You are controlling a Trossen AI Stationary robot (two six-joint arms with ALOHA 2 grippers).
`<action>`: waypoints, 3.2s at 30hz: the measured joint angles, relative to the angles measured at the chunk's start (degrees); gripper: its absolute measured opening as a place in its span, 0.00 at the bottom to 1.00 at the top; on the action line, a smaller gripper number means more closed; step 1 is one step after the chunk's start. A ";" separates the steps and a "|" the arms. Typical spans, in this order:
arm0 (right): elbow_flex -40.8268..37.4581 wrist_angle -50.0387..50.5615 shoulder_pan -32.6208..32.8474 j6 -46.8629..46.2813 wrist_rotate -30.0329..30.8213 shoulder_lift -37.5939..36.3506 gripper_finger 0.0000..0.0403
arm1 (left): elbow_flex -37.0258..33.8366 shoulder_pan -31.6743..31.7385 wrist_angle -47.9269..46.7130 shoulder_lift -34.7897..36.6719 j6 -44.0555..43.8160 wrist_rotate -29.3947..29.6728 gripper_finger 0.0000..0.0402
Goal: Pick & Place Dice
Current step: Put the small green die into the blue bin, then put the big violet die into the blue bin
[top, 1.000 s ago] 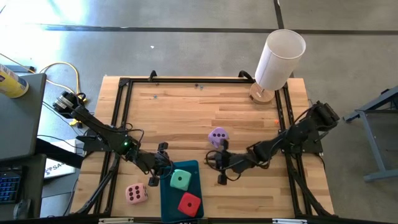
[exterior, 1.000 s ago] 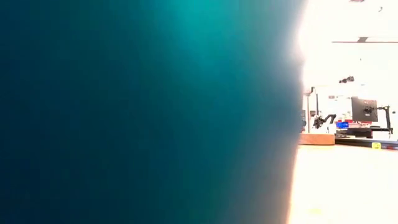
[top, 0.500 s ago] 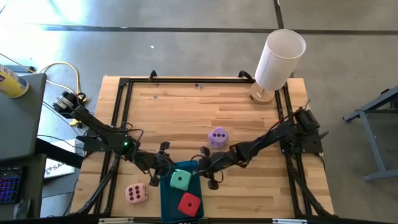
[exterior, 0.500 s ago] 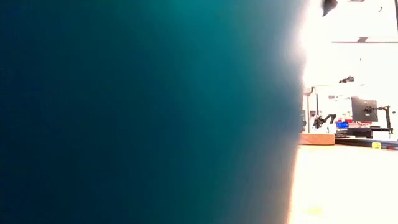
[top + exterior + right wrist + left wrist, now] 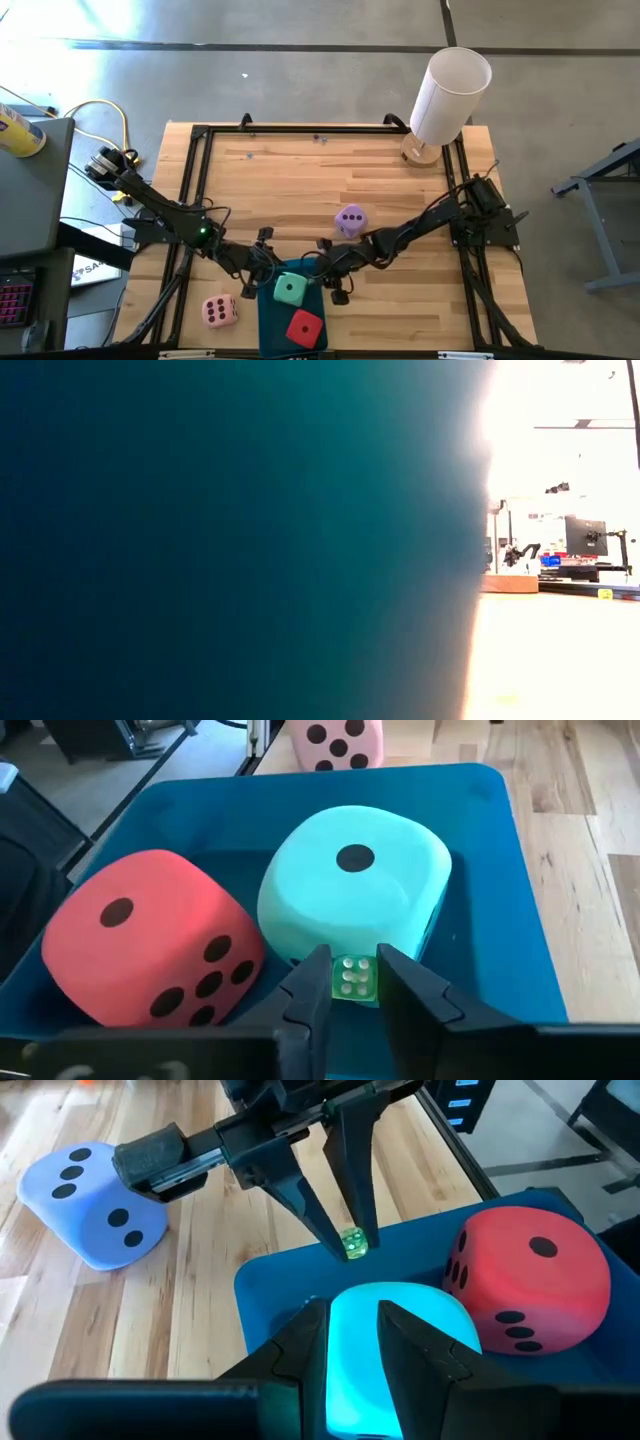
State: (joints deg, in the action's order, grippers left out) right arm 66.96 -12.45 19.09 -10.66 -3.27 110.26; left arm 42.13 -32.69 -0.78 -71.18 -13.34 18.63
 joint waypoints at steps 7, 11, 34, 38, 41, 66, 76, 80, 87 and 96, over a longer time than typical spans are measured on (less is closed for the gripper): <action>0.00 0.11 -0.04 0.00 0.09 0.00 0.25 | 0.00 0.00 -0.02 0.00 -0.10 0.00 0.23; 0.00 -0.04 -0.09 0.38 0.30 0.00 0.28 | 0.00 0.00 -0.04 0.00 -0.17 0.00 0.23; -0.02 -2.36 0.76 1.46 6.14 -0.07 0.65 | 0.00 0.00 -0.07 0.00 -0.36 0.00 0.23; -0.02 -3.84 1.15 1.47 6.51 -0.10 0.68 | 0.00 0.00 -0.09 0.00 -0.37 0.00 0.23; -0.02 -3.69 1.34 1.53 7.55 -0.11 0.68 | 0.00 0.00 -0.23 0.00 -0.37 0.00 0.23; -0.04 -4.20 1.49 2.95 4.94 -0.55 0.70 | 0.00 0.00 -0.48 -0.01 -0.37 -0.02 0.23; -0.04 -6.68 2.42 6.45 4.74 -0.50 0.86 | 0.00 0.00 -0.53 -0.02 -0.37 -0.02 0.23; -0.04 -6.23 2.24 4.88 4.51 -0.48 0.88 | 0.00 0.00 -0.52 -0.01 -0.37 -0.02 0.23; -0.04 -6.23 1.92 5.56 4.71 -0.48 0.84 | 0.00 0.00 -0.50 -0.02 -0.40 -0.02 0.23; -0.04 -6.23 2.49 1.70 4.87 -0.46 0.76 | 0.00 0.00 -0.51 -0.02 -0.46 -0.02 0.23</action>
State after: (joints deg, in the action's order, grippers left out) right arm 66.92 -18.68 21.58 -8.95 1.61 109.80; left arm 42.13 -32.69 -1.29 -71.20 -13.80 18.61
